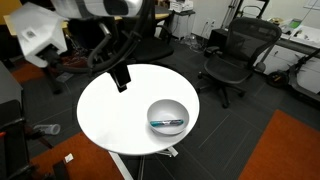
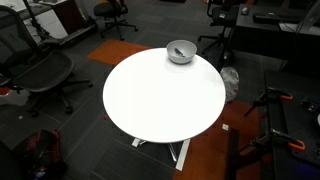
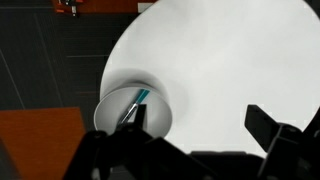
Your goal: Pick up the pen from the grey bowl and put it on the table.
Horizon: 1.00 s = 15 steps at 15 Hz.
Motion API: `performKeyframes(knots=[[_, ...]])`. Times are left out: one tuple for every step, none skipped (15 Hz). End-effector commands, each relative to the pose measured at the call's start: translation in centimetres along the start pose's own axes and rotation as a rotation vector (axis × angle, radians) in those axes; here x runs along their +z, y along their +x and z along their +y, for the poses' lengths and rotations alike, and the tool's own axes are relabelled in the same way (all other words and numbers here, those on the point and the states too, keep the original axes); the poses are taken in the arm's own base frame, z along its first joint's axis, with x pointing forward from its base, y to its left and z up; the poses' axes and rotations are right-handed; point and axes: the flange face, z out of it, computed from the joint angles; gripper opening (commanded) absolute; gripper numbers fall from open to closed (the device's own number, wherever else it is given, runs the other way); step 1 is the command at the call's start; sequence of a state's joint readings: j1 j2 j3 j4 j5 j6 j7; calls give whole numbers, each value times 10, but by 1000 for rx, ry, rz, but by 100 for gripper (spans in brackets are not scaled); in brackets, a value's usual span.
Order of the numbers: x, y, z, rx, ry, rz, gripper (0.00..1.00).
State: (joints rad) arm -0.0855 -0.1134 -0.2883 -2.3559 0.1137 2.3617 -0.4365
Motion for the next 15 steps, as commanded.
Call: performKeyframes(knots=[[19,29,8,104,-65,54,100],[25,34,10,125,-73,64,100],[32,40,13,151,-73,76,100],[38,46,18,178,-80,76,100],[44,52,22,202,-87,73,100],[50,57,27,224,-89,65,100],[56,63,32,242,-91,56,100],[62,68,36,259,-93,45,100],[67,73,40,270,-97,32,100],[74,79,45,284,-99,22,100],[79,83,49,290,-100,11,100],[85,88,52,303,-98,0,100],[91,92,55,309,-97,-11,100],[99,97,57,321,-96,-26,100],[104,101,59,328,-94,-37,100]])
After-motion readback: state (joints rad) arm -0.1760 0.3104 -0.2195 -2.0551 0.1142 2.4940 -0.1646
